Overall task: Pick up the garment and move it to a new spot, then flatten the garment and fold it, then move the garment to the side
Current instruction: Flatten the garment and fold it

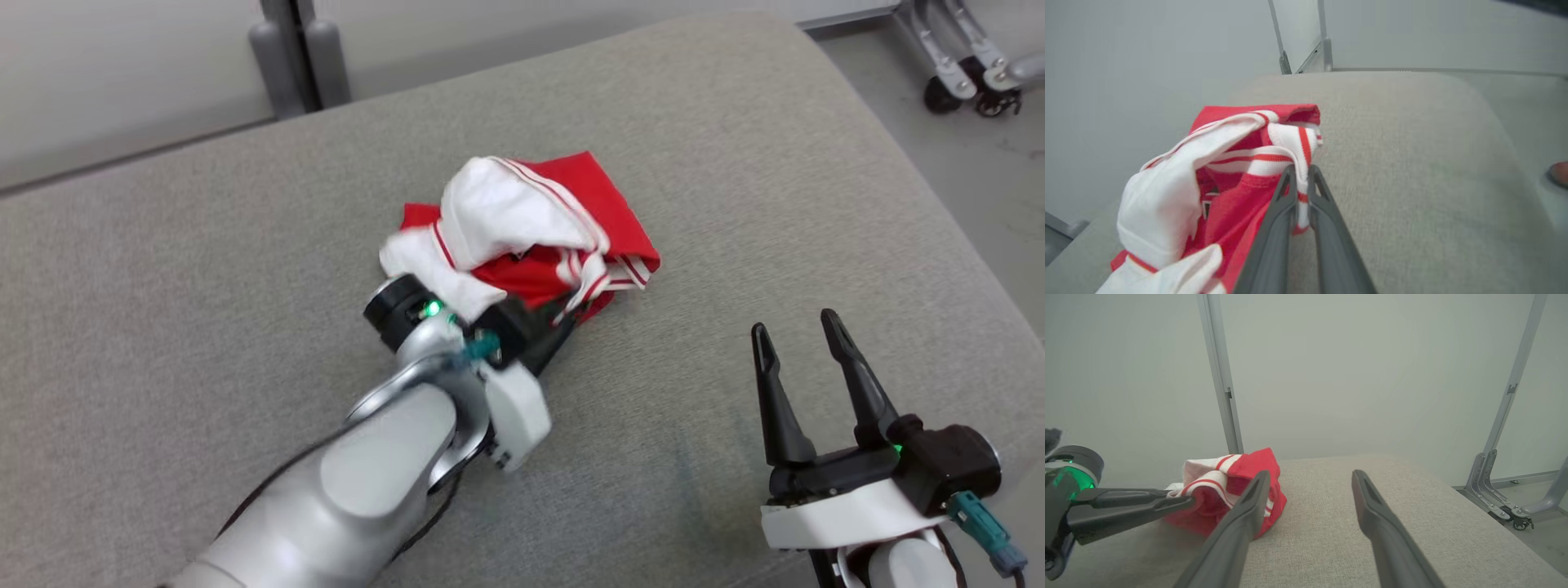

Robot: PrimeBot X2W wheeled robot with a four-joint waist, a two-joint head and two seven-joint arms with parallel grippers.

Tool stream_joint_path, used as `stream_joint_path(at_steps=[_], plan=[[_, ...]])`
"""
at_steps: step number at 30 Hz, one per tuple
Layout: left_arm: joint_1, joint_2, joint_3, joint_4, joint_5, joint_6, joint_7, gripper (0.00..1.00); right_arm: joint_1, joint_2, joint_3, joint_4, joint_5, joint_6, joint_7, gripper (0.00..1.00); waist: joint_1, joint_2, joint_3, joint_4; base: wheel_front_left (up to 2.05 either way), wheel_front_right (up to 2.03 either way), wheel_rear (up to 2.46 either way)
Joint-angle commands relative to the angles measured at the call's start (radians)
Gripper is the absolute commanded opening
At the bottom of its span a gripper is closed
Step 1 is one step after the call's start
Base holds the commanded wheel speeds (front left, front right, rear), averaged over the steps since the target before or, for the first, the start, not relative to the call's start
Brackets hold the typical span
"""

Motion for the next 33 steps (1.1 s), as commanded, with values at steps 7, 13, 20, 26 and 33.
stream_joint_path(at_steps=[7,13,20,26,33], plan=[[-0.141,0.035,0.059,-0.235,-0.585,-0.001,0.221,0.0,0.022,-0.002,0.029,0.003,0.034,-0.001,-0.001,1.0,0.0001,0.0,-0.082,-0.102,0.0,0.0,0.0],[-0.286,0.013,0.226,-0.29,-0.821,0.019,0.315,0.0,0.045,-0.001,0.017,-0.002,0.056,-0.001,-0.001,1.0,0.0001,0.0,-0.121,-0.181,0.0,0.0,0.0],[-0.454,-0.023,0.396,-0.286,-1.035,0.11,0.284,0.0,0.067,-0.001,-0.032,-0.011,0.05,-0.001,-0.001,1.0,0.0001,0.0,-0.138,-0.187,0.0,0.0,0.0],[-0.424,-0.01,0.449,-0.243,-1.095,0.18,0.214,0.0,0.072,-0.002,-0.076,-0.023,0.027,-0.001,-0.001,1.0,0.0001,0.0,-0.137,-0.125,0.0,0.0,0.0],[-0.114,0.154,0.447,-0.182,-1.078,0.22,0.18,0.0,0.051,-0.001,-0.091,-0.034,0.025,-0.001,-0.001,1.0,0.0001,0.0,-0.073,-0.042,0.0,0.0,0.0]])
